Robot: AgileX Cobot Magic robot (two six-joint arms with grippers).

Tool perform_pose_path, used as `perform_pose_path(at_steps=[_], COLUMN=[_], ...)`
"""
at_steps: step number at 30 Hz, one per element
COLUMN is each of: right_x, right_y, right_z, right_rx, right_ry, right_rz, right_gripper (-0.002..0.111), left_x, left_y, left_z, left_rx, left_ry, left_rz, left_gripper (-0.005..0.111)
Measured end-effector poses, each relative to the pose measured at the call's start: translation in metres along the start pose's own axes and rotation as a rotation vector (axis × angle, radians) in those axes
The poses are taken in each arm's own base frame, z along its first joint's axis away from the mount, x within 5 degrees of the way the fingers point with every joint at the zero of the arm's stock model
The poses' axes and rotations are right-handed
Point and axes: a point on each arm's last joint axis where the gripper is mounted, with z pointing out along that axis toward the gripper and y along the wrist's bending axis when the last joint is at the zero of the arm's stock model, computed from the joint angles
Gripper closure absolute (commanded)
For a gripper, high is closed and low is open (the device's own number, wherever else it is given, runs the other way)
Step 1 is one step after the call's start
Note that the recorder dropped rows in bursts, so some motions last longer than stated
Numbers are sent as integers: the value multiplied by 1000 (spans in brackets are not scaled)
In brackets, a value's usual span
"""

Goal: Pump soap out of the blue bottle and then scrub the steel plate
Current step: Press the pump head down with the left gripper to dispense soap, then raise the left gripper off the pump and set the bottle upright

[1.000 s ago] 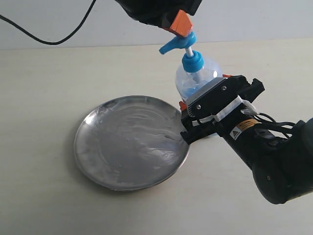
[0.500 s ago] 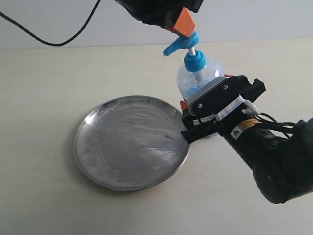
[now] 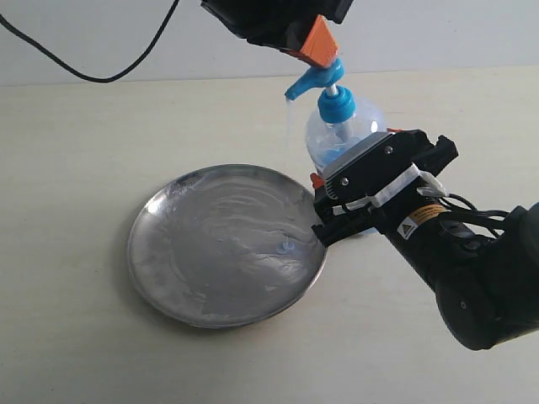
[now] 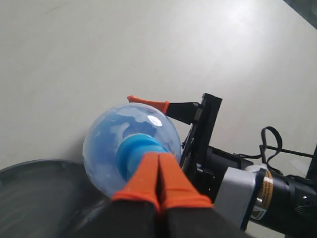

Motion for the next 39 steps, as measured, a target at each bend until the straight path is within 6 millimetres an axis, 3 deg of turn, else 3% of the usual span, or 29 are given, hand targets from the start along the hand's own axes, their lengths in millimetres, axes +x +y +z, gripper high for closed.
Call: perform_pose_path(at_steps=[14, 19, 30, 39], right_x=[2, 2, -1, -3], right_y=[-3, -4, 1, 4], right_z=[1, 1, 0, 0], right_rx=[21, 24, -17, -46], right_ry=[12, 13, -13, -28], right_rz=[17, 12, -13, 6], right_gripper=[108, 108, 108, 108], left_x=[1, 0, -20, -35], left_y=[9, 10, 0, -17], left_z=[21, 16, -25, -87], left_rx=[19, -18, -136, -231], left_ry=[-8, -35, -98, -239], left_rz=[-58, -37, 123, 207], left_gripper=[107, 107, 107, 107])
